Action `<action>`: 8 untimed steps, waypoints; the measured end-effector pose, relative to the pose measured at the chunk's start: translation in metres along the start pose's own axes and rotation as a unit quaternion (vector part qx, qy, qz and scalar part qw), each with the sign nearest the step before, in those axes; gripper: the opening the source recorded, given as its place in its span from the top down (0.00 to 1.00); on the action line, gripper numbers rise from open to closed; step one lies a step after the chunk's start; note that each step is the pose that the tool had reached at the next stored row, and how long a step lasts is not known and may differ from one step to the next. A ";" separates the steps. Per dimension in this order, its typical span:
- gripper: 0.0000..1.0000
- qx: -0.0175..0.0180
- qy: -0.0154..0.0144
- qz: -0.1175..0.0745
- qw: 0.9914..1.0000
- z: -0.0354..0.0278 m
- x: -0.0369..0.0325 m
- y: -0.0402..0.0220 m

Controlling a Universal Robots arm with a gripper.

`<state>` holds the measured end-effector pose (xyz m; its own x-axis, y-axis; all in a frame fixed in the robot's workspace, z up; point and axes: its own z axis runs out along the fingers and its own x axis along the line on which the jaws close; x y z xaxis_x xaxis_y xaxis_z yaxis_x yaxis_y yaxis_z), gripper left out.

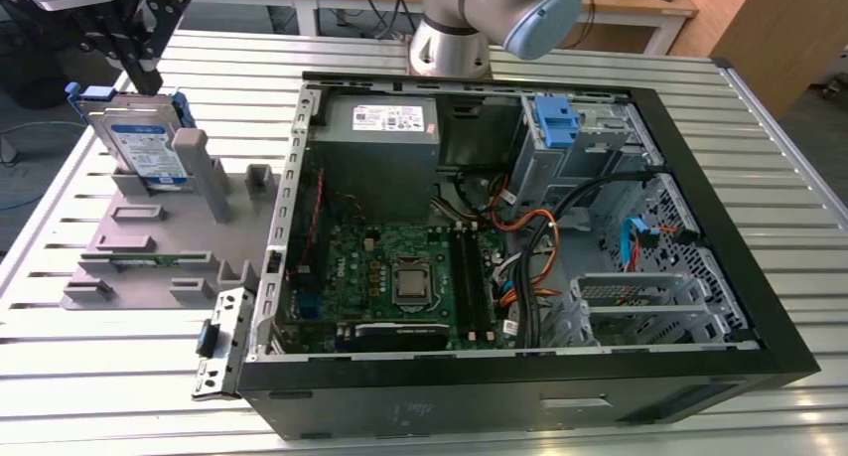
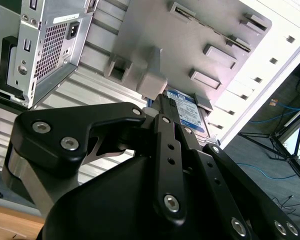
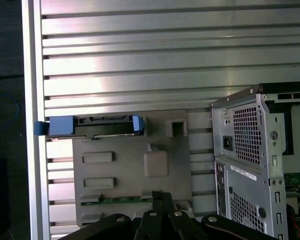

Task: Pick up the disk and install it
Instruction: 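Reach for the disk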

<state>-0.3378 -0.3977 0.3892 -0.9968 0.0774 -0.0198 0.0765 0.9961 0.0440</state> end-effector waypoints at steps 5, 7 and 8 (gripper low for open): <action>0.89 0.000 0.000 0.000 1.000 0.0000 0.0001 0.0000; 0.89 0.000 0.000 0.000 1.000 0.0002 0.0009 0.0000; 0.89 0.000 0.000 0.000 1.000 0.0003 0.0014 0.0001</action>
<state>-0.3392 -0.3975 0.3889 -0.9968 0.0776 -0.0199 0.0766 0.9961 0.0441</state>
